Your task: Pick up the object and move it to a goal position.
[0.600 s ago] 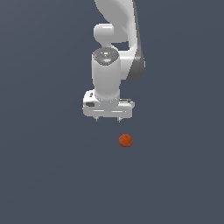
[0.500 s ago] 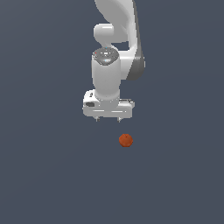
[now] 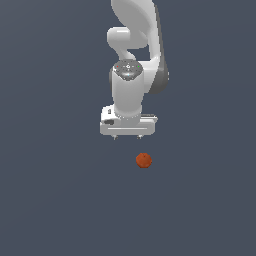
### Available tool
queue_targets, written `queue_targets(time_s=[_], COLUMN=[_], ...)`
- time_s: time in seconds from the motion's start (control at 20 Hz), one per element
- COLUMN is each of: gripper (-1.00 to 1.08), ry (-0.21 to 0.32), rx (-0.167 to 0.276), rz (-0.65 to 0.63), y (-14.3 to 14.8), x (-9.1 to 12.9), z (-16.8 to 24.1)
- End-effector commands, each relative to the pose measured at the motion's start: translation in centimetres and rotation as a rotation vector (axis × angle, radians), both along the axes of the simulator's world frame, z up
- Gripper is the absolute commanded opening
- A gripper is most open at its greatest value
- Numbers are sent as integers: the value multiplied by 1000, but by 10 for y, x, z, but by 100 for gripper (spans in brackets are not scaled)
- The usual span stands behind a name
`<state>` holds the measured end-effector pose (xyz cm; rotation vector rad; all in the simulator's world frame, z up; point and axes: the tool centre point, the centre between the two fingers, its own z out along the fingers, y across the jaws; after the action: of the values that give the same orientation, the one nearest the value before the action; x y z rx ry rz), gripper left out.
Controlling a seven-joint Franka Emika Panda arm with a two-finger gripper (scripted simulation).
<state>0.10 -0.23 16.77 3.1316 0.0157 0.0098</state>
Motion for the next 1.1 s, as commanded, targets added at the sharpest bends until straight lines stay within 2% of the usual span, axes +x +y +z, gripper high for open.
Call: queue_targets(time_s=[0.0, 0.5, 1.05], gripper=[100, 100, 100], ry=[2, 1, 2], rx=[-1, 1, 7], rz=[7, -26, -191], y=[1, 3, 14], x=[-1, 1, 9], z=[-1, -3, -13])
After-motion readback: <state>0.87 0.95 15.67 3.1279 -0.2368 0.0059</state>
